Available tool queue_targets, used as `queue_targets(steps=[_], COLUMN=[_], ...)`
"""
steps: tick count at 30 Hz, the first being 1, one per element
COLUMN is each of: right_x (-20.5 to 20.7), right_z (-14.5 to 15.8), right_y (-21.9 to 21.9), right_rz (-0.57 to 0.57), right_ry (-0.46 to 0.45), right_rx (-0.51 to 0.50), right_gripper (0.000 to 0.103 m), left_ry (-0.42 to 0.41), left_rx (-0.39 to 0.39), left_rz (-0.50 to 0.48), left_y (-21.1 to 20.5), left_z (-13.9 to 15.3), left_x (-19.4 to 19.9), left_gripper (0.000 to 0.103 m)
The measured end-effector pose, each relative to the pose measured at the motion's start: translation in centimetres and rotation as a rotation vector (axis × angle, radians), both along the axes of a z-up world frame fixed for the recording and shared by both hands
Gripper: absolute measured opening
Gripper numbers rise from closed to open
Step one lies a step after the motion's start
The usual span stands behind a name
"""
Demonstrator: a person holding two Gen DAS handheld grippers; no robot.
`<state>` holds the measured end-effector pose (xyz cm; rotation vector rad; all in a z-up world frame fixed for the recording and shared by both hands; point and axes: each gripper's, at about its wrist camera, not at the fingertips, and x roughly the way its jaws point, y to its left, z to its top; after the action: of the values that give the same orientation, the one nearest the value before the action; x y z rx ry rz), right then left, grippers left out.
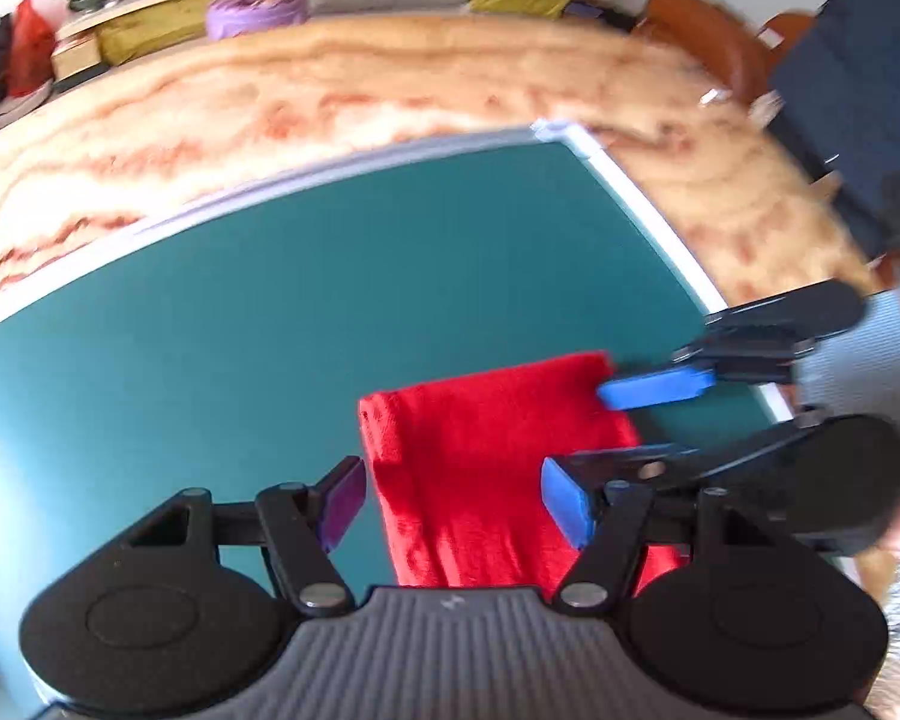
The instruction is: Fold clothes
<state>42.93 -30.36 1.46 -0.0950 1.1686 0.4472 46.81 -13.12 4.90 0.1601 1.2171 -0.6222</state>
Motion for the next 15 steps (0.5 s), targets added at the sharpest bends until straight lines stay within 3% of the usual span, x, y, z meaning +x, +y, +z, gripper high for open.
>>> queue_targets(steps=[5,15], right_x=[0.3,2.4], right_z=[0.0,1.4], right_y=[-0.7,-1.0], right_rz=[-0.051,-0.344], right_ry=[0.020,0.146], right_rx=[0.015,0.034], right_gripper=[0.049,0.049], left_ry=[0.064,0.085], left_rx=[0.049,0.161], left_rz=[0.070,0.185], left_y=[0.2,1.0], left_z=[-1.5,-0.7], left_x=[0.5,2.4], left_gripper=[0.071,0.089])
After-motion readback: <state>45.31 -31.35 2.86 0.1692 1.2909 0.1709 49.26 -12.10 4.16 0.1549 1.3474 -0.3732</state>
